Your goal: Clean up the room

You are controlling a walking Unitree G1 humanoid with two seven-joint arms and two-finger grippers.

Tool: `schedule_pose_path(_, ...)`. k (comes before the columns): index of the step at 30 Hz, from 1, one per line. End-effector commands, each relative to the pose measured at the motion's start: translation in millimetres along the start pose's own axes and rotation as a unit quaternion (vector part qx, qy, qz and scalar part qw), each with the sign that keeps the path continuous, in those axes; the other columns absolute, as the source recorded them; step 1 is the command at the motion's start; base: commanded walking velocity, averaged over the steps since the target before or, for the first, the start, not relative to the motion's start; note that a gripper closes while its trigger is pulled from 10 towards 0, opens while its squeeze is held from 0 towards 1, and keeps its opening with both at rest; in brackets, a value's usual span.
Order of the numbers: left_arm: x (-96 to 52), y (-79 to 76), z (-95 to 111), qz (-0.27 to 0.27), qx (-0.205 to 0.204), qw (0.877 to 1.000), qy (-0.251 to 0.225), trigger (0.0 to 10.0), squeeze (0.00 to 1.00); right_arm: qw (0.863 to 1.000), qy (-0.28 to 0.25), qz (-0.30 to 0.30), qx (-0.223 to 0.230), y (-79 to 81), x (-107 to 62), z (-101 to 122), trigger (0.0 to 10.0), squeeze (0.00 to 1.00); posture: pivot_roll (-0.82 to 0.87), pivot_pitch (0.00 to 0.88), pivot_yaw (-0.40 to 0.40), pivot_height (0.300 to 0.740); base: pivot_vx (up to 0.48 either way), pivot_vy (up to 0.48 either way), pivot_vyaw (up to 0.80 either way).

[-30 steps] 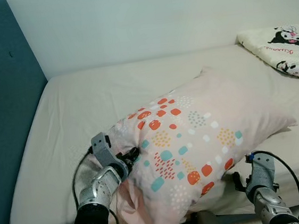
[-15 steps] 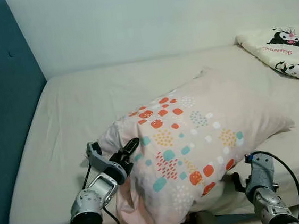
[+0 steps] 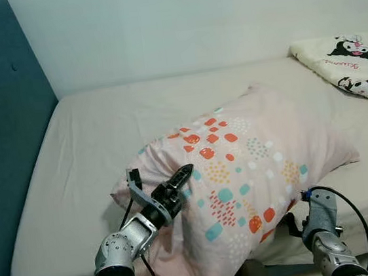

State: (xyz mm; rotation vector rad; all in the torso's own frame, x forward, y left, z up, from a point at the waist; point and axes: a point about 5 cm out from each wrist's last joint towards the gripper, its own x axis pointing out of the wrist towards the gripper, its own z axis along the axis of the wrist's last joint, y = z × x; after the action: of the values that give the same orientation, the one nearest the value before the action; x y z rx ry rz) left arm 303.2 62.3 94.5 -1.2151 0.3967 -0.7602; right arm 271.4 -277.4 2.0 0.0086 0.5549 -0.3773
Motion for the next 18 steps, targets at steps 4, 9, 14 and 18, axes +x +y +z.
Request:
schedule_pose_path(4,15.6,-0.9,-33.0,0.024,0.06,0.996,0.06,10.0,0.0,1.0,0.006,-0.004,-0.001,-3.1,-0.7,-3.0,10.0,0.0,-0.07,0.0,-0.015,0.541,0.0,0.0,0.0)
schedule_pose_path(9,18.3,4.1,-30.3,0.081,0.146,0.984,0.069,10.0,0.0,1.0,0.007,-0.005,0.0,-3.6,-1.2,-4.9,10.0,0.0,-0.07,0.003,-0.017,0.541,0.0,0.0,0.0)
schedule_pose_path(14,17.4,5.6,-26.9,0.096,0.141,0.983,0.06,10.0,0.0,1.0,0.008,-0.003,0.001,-2.3,-1.4,-5.7,10.0,0.0,-0.07,0.002,-0.015,0.541,0.0,0.0,0.0)
schedule_pose_path(18,14.4,16.1,-23.0,0.148,0.16,0.975,0.044,10.0,0.0,1.0,0.008,-0.002,0.001,-1.1,-1.1,-5.0,10.0,0.0,-0.07,0.0,-0.015,0.541,0.0,0.0,0.0)
